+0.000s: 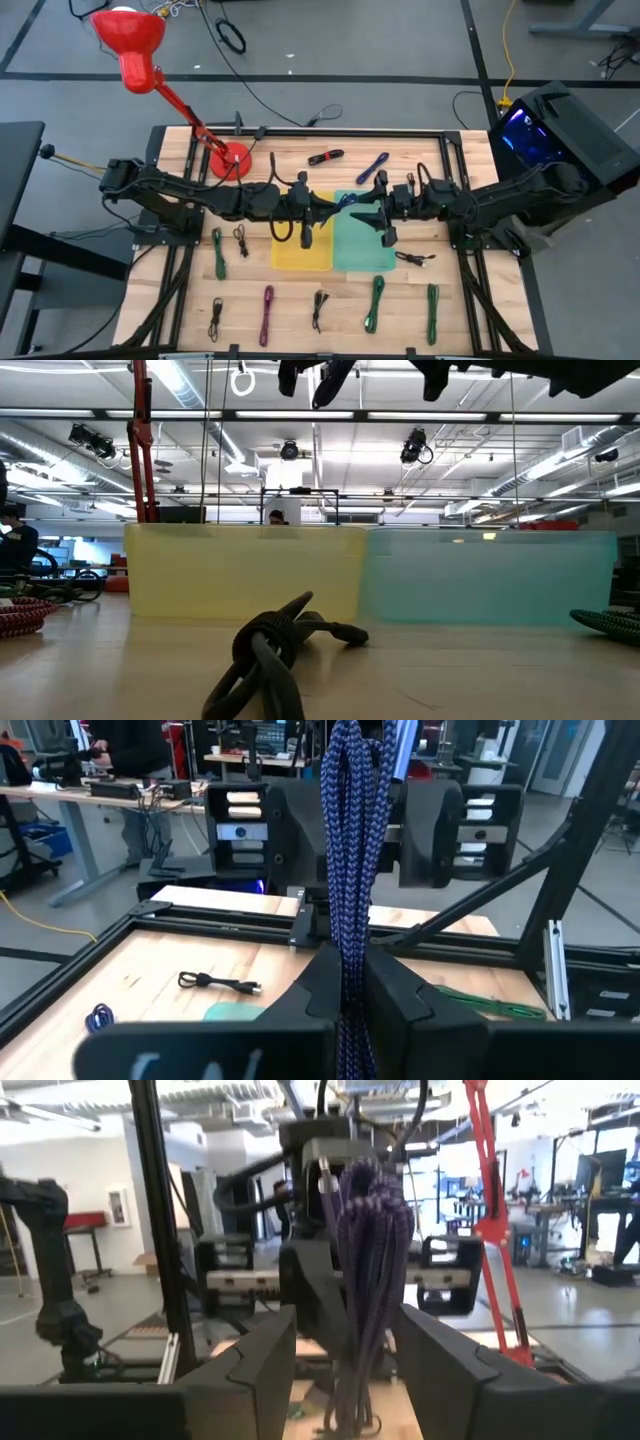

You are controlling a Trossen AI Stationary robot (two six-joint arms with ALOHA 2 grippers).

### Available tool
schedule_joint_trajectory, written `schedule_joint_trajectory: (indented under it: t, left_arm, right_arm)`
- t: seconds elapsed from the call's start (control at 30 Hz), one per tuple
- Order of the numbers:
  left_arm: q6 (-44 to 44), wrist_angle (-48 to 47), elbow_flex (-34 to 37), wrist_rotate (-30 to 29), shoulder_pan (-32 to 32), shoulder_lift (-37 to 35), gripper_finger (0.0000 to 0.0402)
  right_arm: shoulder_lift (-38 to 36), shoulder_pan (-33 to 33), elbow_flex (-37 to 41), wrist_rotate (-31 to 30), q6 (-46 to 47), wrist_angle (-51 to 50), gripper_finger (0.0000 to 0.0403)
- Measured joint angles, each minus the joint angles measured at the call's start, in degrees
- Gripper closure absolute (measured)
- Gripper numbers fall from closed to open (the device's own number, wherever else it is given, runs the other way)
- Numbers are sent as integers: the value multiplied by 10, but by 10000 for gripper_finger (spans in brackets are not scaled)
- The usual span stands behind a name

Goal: Pick & Place USB Port
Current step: Put the left blue charger cable into the green bin

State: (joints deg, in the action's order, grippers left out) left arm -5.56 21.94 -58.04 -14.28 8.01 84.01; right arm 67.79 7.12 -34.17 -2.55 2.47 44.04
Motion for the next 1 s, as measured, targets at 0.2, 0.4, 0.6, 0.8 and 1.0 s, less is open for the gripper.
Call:
schedule_joint_trajectory:
  t: [0.2,0.4,0.6,0.8,1.0]
  left_arm:
    - [0,5,0,7,0,0,377]
    - [-1,5,0,8,0,0,377]
    - [-2,9,0,8,0,0,377]
    - [-3,11,0,12,0,0,377]
    - [-13,11,0,12,0,0,321]
  right_arm:
    - [18,-2,-10,-14,-13,9,229]
    - [19,-3,-12,-17,-10,23,229]
    - [19,-9,-12,-21,-15,35,253]
    - [19,-11,-12,-13,-33,36,382]
    - [18,-11,-11,-29,-35,35,399]
